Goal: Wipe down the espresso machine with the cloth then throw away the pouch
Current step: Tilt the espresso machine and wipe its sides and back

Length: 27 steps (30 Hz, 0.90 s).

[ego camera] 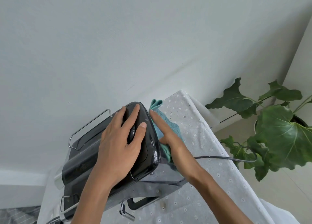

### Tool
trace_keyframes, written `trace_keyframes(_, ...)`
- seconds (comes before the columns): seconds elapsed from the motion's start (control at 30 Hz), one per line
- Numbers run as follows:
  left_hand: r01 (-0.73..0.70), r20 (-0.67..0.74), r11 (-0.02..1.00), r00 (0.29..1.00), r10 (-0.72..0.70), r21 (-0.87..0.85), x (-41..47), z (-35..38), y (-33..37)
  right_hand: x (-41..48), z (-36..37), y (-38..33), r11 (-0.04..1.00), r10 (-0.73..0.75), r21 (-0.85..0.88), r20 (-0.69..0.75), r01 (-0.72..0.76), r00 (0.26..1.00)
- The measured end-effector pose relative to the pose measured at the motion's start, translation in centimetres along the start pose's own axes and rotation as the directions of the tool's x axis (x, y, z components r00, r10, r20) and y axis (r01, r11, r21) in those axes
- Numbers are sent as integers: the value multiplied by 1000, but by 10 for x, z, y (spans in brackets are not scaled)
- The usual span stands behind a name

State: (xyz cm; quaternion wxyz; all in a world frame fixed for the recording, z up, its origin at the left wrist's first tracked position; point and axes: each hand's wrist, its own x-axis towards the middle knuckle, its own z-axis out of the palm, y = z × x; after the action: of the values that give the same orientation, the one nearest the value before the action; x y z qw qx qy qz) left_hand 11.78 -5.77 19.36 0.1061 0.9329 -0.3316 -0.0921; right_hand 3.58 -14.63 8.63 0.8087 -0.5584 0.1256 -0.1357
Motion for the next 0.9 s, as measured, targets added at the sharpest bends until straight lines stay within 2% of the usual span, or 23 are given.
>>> trace_keyframes(0.1, -13, -4, 1000, 1000, 13, 16, 1, 1, -1, -7, 3, -5, 997, -72, 42, 2, 72, 997)
trace_keyframes(0.27, -7, 1, 1000, 1000, 7, 27, 2, 2, -1, 34, -3, -7, 1000, -26, -4, -11, 26, 1000)
trace_keyframes(0.43, -3, 7, 1000, 1000, 3, 29, 1, 2, -2, -19, 7, 18, 997, -67, 42, -38, 69, 997)
trace_keyframes(0.53, -10, 6, 999, 1000, 10, 32, 1, 2, -1, 2, 4, 11, 993, -114, -2, -67, 114, 991)
trace_keyframes(0.67, 5, 5, 1000, 1000, -5, 31, 1, 1, 3, 72, -14, 23, 997, 13, -74, -13, -14, 1000)
trace_keyframes(0.77, -2, 2, 999, 1000, 2, 33, 1, 1, 3, 30, -14, 47, 997, 57, -49, -60, -60, 997)
trace_keyframes(0.83, -7, -2, 999, 1000, 7, 34, 1, 1, 2, -16, -2, 44, 1000, -9, -17, -116, 7, 993)
trace_keyframes(0.9, -13, -5, 999, 1000, 13, 36, 1, 2, 1, -19, 6, 28, 994, -114, -18, -115, 112, 987)
